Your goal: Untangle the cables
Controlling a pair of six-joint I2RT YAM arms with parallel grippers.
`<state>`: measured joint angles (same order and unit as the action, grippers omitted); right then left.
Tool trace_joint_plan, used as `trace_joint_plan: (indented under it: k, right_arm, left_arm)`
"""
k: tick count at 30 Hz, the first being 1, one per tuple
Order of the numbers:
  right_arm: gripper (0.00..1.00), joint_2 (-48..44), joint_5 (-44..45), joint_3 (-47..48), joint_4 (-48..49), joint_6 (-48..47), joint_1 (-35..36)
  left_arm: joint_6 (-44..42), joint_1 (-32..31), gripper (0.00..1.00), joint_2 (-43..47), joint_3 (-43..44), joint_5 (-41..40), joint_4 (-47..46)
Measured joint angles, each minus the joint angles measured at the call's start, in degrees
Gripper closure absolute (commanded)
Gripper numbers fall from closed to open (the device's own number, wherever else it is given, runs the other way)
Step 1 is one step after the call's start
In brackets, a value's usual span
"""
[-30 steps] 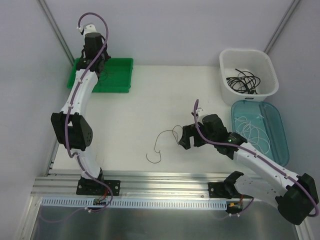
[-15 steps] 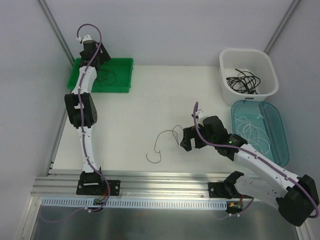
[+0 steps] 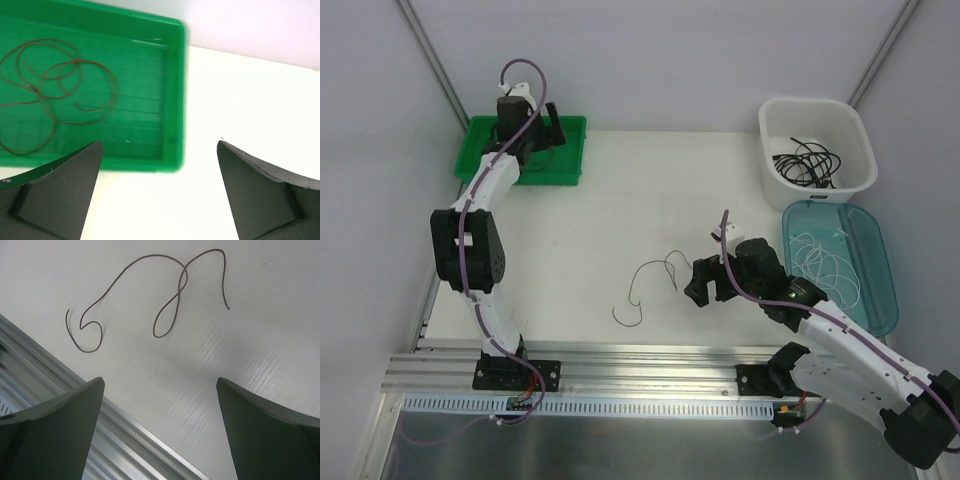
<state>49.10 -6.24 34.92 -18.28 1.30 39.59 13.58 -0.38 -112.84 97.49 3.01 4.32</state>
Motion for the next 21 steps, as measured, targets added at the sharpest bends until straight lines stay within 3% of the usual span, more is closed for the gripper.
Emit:
trace_joint_plan:
  k: [9, 16, 21]
  right_arm:
    - [0.03, -11.0, 3.9, -0.9, -5.5, 0.8, 0.0]
    - [0.03, -17.8, 5.6, -2.0, -7.3, 2.2, 0.0]
    - [0.03, -20.4, 7.0, -4.8, -7.3, 3.0, 0.0]
  left_arm:
    - [-2.2, -20.8, 0.01, 24.5, -27.3, 0.6, -0.8]
    - [4.8, -32.3, 0.01, 29.8, -39.3, 1.0, 5.5]
    - [14.3, -41.7, 0.03, 31.6, -46.2, -3.8, 7.3]
